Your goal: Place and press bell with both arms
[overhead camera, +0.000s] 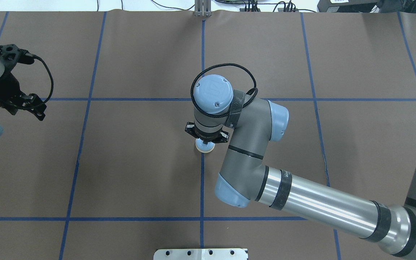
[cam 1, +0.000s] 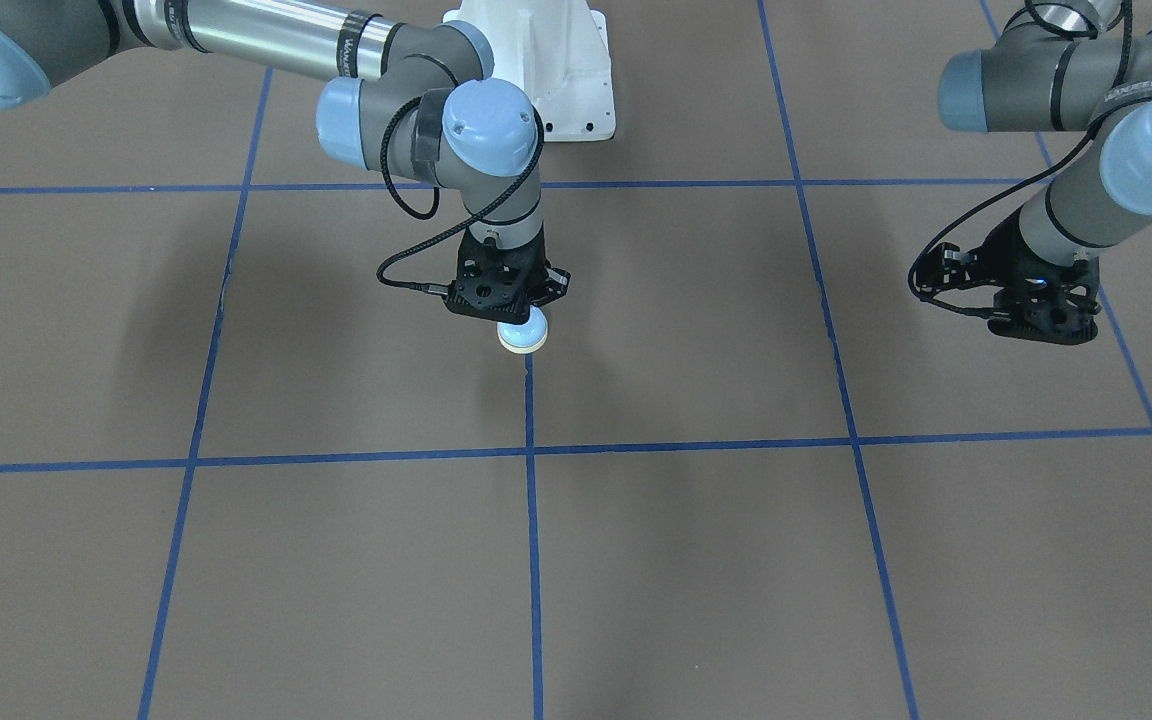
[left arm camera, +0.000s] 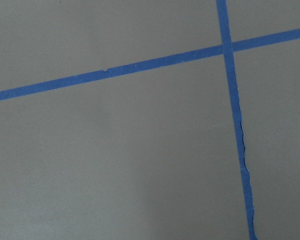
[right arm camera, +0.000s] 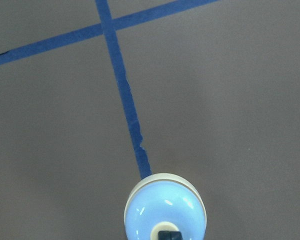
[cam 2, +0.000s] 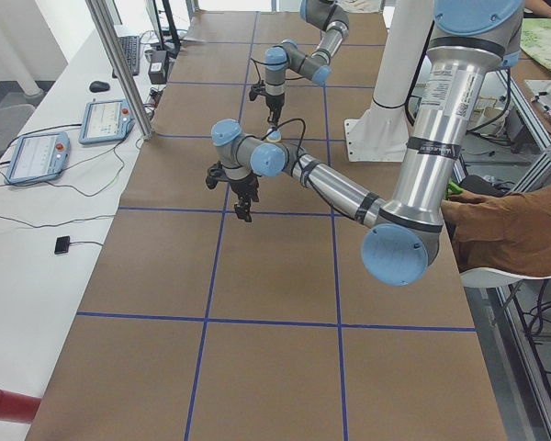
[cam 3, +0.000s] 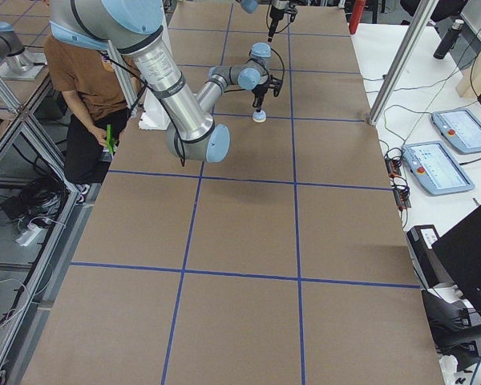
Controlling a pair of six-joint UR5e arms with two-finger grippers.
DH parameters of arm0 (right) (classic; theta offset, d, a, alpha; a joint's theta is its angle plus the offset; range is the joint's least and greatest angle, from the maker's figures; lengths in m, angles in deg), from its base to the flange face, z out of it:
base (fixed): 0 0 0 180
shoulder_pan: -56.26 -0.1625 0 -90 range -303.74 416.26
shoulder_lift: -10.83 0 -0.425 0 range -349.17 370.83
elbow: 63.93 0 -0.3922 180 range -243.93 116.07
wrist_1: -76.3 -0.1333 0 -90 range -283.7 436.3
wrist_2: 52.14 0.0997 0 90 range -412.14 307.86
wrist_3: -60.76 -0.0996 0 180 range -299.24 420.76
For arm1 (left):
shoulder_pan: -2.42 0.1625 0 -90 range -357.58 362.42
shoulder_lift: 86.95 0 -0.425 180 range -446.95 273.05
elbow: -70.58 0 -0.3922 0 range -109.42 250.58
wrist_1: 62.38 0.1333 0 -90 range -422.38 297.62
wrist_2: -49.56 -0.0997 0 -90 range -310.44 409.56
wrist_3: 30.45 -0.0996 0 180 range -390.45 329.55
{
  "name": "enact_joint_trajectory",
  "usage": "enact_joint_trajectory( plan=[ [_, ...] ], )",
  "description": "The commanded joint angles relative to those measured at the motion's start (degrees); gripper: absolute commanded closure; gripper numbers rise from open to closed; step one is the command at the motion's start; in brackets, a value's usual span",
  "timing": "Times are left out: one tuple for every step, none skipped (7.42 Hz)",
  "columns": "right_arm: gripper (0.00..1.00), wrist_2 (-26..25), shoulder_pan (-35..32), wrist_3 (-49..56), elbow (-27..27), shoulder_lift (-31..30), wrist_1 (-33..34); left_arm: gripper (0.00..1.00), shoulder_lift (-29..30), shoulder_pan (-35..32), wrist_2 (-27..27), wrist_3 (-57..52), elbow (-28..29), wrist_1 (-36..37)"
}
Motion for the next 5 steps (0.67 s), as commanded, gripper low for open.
enact_joint_trajectory(
  plan=[
    [1.0, 0.1, 0.0, 0.0, 0.1, 0.0, 0.1, 0.11, 0.0, 0.0, 0.0, 0.1, -0.2, 0.0],
    [1.0, 0.1, 0.0, 0.0, 0.1, 0.0, 0.1, 0.11, -0.5, 0.0, 0.0, 0.1, -0.4, 0.0],
    [1.0, 0.6, -1.0, 0.0, 2.1, 0.0, 0.9, 0.1, -0.5, 0.0, 0.0, 0.1, -0.4, 0.0],
    [1.0, 3.2, -3.8, 0.3, 9.5, -1.9, 7.7, 0.11, -0.5, 0.0, 0.0, 0.0, -0.4, 0.0],
    [1.0, 4.1, -6.4, 4.4, 17.8, -7.1, 10.8, 0.1, -0.5, 0.0, 0.0, 0.0, -0.4, 0.0]
  ],
)
